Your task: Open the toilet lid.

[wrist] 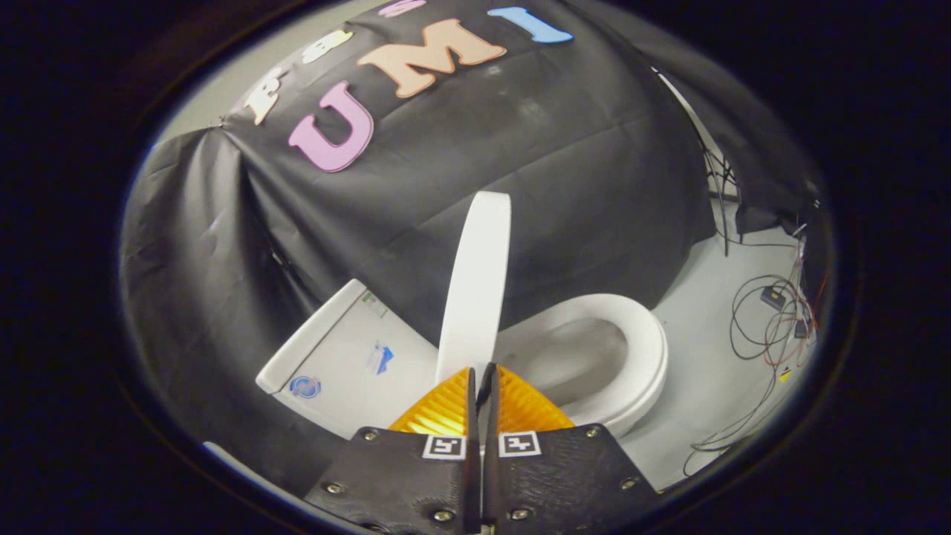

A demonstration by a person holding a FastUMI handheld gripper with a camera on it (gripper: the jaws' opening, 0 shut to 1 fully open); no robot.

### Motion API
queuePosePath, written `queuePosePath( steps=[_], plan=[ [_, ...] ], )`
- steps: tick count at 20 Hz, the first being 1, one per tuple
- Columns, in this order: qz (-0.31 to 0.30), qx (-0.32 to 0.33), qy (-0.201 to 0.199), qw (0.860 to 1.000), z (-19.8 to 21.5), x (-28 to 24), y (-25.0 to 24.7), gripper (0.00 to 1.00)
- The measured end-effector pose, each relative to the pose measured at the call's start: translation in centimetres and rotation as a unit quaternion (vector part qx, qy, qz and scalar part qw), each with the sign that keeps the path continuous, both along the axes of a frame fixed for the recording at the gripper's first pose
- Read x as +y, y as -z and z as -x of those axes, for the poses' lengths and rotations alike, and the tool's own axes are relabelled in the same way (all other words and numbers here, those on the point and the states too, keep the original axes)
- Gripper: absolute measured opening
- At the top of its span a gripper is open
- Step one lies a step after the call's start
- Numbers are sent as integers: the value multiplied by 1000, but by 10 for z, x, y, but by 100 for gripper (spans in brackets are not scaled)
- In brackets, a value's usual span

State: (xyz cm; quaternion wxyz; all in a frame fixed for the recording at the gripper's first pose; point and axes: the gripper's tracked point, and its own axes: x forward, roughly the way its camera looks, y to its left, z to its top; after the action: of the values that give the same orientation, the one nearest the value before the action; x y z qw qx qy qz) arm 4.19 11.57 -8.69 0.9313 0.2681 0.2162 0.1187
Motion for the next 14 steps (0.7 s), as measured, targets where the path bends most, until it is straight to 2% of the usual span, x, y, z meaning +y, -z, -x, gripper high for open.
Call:
queuePosePath(
  steps=[14],
  plan=[
    [37,-80,-49,995,5,75,-54,2]
  ],
)
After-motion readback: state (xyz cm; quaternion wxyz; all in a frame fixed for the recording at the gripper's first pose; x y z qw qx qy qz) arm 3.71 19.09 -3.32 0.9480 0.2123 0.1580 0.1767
